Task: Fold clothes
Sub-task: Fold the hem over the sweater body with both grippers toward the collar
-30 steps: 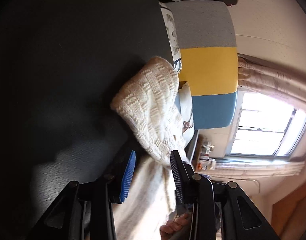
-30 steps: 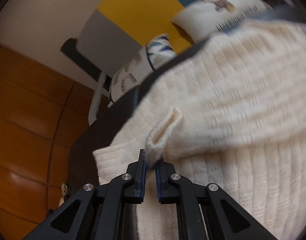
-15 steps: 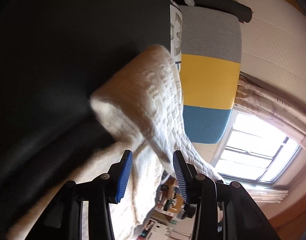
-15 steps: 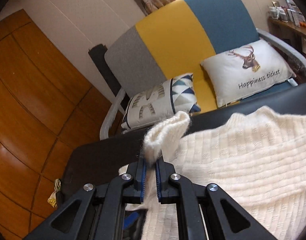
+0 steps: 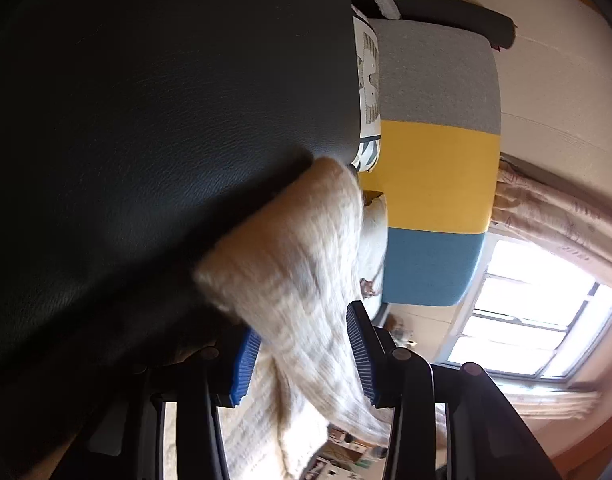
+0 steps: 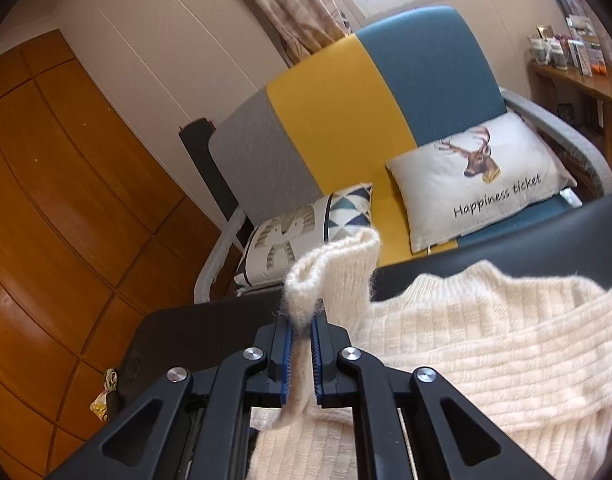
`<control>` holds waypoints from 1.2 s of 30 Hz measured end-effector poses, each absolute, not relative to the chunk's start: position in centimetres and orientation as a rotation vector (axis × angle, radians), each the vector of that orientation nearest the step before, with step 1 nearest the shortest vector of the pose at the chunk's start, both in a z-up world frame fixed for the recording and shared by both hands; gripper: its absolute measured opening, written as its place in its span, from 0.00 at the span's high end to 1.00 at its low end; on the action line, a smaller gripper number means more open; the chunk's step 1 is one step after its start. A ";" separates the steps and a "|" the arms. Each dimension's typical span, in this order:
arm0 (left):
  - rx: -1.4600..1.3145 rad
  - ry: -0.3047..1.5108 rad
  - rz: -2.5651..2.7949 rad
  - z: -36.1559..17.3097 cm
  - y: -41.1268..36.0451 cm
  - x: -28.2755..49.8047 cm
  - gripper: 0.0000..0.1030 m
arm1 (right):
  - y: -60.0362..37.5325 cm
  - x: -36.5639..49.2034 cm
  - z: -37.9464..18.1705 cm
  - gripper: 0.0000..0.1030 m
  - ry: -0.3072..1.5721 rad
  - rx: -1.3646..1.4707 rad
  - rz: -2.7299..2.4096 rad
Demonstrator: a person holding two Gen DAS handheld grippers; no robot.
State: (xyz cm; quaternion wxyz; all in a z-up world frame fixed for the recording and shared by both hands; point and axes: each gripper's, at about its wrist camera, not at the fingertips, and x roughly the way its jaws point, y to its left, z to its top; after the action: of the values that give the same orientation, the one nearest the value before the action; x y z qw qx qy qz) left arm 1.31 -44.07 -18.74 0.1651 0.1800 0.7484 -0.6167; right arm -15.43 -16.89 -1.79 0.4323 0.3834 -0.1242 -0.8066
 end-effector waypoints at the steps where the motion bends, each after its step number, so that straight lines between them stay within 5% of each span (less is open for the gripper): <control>1: 0.517 2.115 -1.774 -18.5 -44.2 1.0 0.59 | -16.4 -15.7 -1.7 0.93 -0.317 0.952 -2.016; 17: 0.716 1.722 -2.061 -14.6 -43.2 -3.8 0.60 | -7.4 -20.8 -11.1 0.93 -0.439 1.204 -2.057; 20: 0.791 1.698 -2.073 -14.9 -42.3 -4.9 0.60 | -6.8 -20.6 -14.3 0.86 -0.498 1.291 -1.941; 22: 0.826 1.656 -2.072 -15.1 -41.9 -5.7 0.60 | -6.8 -20.4 -17.0 0.73 -0.549 1.391 -1.862; 36: 0.899 1.665 -2.072 -17.3 -40.9 -3.2 0.60 | -4.0 -19.7 -22.0 0.62 -0.942 1.441 -1.841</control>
State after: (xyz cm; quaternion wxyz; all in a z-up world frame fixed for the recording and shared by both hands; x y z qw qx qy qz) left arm -3.19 -40.87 -17.27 0.1668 0.3158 0.5851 -0.7281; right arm -19.72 -4.01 -22.01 0.3054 0.5445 -0.3560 -0.6954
